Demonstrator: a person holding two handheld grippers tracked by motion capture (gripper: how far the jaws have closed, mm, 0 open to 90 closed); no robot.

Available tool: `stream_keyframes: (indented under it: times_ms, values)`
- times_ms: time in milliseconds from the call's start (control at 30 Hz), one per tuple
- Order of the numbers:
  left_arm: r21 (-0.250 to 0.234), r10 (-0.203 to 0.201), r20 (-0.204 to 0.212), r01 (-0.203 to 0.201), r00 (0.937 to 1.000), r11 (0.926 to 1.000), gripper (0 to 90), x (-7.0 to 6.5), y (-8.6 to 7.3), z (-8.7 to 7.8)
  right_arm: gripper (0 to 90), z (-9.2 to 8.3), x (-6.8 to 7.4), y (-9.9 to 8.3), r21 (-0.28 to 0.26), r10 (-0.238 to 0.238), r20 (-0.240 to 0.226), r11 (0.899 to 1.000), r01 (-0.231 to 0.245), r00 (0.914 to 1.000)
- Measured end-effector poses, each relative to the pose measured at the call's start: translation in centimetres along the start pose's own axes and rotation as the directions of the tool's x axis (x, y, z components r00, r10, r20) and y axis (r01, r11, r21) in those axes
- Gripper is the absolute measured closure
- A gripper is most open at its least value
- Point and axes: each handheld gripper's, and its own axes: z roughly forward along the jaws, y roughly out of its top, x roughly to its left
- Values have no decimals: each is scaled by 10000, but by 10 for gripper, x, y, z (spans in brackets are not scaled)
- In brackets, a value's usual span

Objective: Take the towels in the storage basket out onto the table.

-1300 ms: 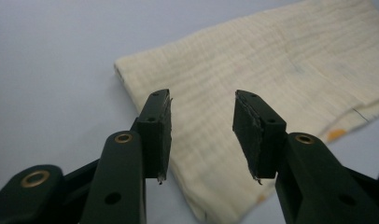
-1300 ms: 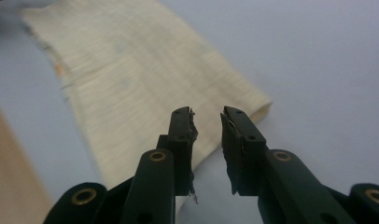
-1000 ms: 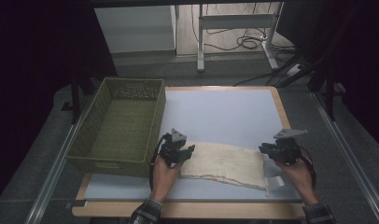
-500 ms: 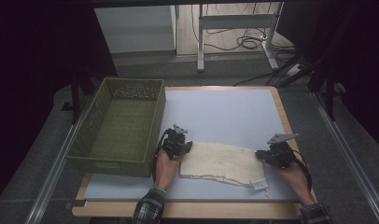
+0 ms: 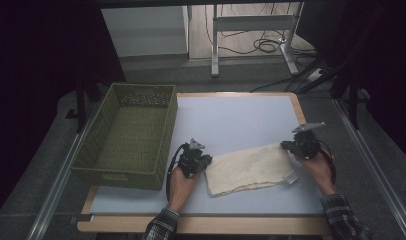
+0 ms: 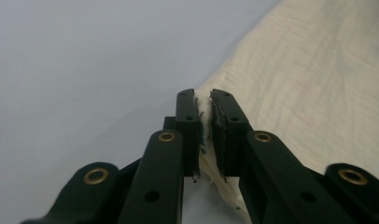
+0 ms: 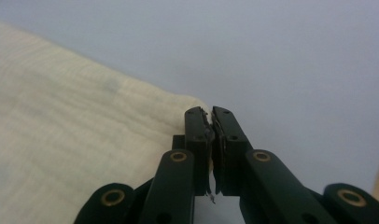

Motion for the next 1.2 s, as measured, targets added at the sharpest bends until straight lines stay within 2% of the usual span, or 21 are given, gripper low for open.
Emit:
stream_keyframes:
  times_ms: [67,133,200,233,333,400,500,600,867,1067,1200]
  values:
    - [-13,280,-376,-281,9989,9996,715,-2,5,0,850,7,-4,1,270,282,-98,9992,-279,9996]
    - [-116,429,-429,-434,9982,9990,595,2,8,1,843,13,-3,-2,486,80,-59,9988,-77,10000]
    - [-5,451,-465,-451,9979,9990,511,6,10,2,830,10,-2,-5,268,195,-190,9995,-190,9996]
    - [81,597,-658,-593,9960,9982,502,7,9,4,810,6,-2,-7,75,302,-240,9995,-300,9993]
    - [370,935,-1005,-902,9905,9952,451,12,6,9,749,-4,-3,-9,-3,340,-177,9994,-340,9993]
    - [366,942,-1046,-908,9900,9952,408,15,2,14,718,-10,-1,-10,-46,383,-278,9992,-385,9989]
    - [31,483,-662,-482,9966,9988,330,23,-2,16,676,-17,2,-11,-189,314,-525,9993,-324,9981]
    - [107,708,-701,-702,9950,9975,298,21,-2,17,621,-22,9,-14,-198,194,-679,9996,-208,9975]
    - [6,676,-656,-677,9956,9977,295,21,-4,17,532,-39,33,-20,-425,-88,-1003,9991,45,9949]
    - [-11,674,-664,-676,9955,9977,296,21,-4,17,508,-46,55,-23,-539,-454,-1311,9978,386,9903]
    - [-19,674,-673,-677,9955,9977,296,21,-4,17,513,-45,73,-22,-602,-784,-1610,9958,696,9838]
